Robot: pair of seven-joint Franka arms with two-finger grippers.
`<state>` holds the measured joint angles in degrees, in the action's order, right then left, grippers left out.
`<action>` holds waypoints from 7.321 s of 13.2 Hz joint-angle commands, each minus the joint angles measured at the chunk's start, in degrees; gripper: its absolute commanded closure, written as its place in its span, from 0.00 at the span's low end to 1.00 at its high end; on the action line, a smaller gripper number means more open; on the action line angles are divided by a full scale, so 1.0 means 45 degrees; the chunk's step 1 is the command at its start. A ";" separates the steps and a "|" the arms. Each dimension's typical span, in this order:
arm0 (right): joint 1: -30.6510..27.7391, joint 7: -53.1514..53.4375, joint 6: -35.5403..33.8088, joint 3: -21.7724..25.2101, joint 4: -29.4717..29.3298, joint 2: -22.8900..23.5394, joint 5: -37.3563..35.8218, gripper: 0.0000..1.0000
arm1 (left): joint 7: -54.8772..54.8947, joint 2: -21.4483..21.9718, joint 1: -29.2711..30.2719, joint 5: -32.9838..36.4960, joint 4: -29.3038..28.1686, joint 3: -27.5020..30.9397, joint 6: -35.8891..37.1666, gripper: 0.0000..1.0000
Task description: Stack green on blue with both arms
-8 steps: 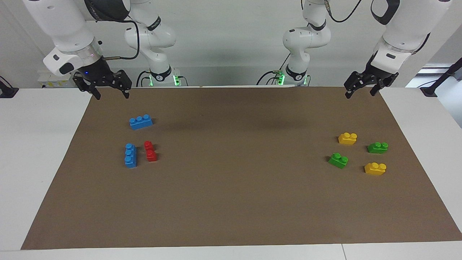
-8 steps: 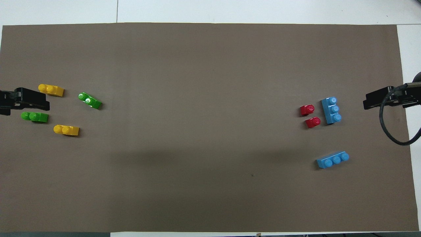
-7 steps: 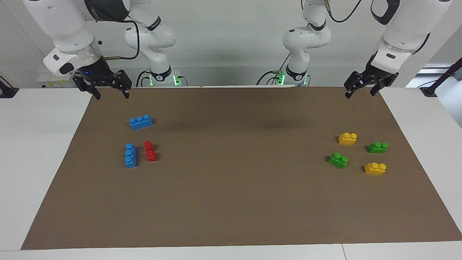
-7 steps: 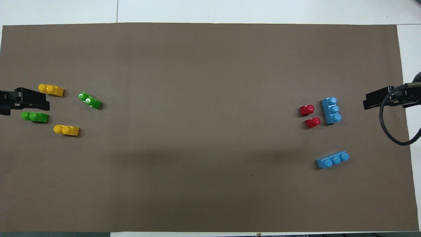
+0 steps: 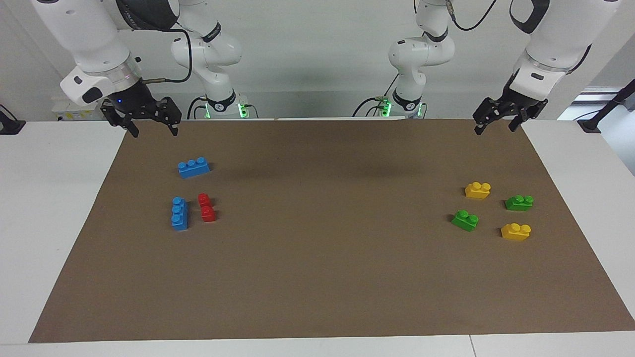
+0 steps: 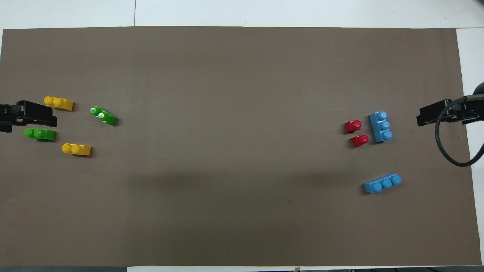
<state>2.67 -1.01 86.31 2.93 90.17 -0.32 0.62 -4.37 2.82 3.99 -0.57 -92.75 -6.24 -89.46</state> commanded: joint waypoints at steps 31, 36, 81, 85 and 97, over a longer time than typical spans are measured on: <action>-0.6273 -2.7818 0.2327 -0.0066 0.7715 0.0008 0.7591 0.00 | -0.4258 0.1520 0.0423 -0.0167 -0.3293 0.0195 -0.2850 0.00; -0.7272 -3.0456 0.1448 -0.0066 0.7736 0.1703 0.8218 0.00 | -0.6701 0.1521 0.0423 -0.0206 -0.4447 0.0195 -0.4140 0.00; -0.5657 -2.9332 0.2052 -0.0319 0.9181 -0.0083 0.9900 1.00 | -1.0396 -0.5569 0.0950 -0.0733 -0.2925 0.0214 -0.8693 0.00; -0.4171 -2.8158 0.2810 -0.0359 0.9161 -0.0125 1.0814 1.00 | -1.0415 -0.5569 0.0931 -0.0752 -0.3177 0.0214 -0.9238 0.09; 0.1065 -2.6788 0.8085 -0.0359 0.8520 0.0965 1.5834 1.00 | -1.0982 -0.5569 0.0931 -0.0753 -0.3374 0.0214 -0.9749 1.00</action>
<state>6.49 -122.52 121.65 1.10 130.78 1.05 69.18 -53.21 -22.22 7.76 -3.37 -107.20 -4.99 -132.01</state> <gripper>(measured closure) 0.648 0.656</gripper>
